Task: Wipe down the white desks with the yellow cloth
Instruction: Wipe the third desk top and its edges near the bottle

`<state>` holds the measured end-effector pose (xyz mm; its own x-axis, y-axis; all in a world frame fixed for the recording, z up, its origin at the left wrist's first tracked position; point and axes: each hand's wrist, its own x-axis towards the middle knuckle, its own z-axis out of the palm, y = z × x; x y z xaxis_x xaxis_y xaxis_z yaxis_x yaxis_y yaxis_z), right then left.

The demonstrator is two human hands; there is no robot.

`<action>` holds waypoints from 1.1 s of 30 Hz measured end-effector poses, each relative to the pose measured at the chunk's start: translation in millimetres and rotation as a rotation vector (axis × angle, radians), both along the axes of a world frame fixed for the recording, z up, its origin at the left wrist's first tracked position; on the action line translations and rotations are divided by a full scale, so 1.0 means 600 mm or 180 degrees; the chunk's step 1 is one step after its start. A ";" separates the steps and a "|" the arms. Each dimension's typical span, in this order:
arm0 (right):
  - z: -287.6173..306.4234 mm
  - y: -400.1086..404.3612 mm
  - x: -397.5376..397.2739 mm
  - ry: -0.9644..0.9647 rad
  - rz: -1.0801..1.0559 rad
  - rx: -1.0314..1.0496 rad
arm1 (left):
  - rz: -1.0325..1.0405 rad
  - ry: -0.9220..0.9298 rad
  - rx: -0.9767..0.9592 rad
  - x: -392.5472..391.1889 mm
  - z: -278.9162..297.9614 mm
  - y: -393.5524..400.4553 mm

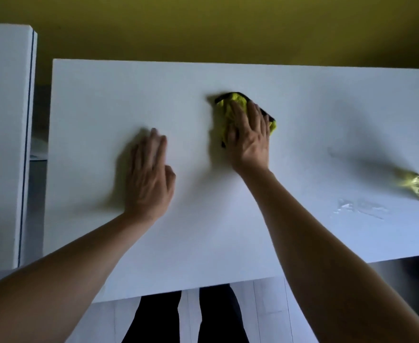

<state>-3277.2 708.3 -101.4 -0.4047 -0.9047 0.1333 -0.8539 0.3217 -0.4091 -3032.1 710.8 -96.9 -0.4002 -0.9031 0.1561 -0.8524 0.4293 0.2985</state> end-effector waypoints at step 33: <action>-0.018 -0.116 -0.151 0.0007 0.0125 -0.0540 | -0.0080 -0.0310 -0.0070 -0.224 -0.008 -0.027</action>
<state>-3367.8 638.8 -112.1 -0.3689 -0.8842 0.2864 -0.8655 0.2144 -0.4527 -3166.7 694.7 -101.7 -0.4370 -0.8892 0.1351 -0.8658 0.4566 0.2048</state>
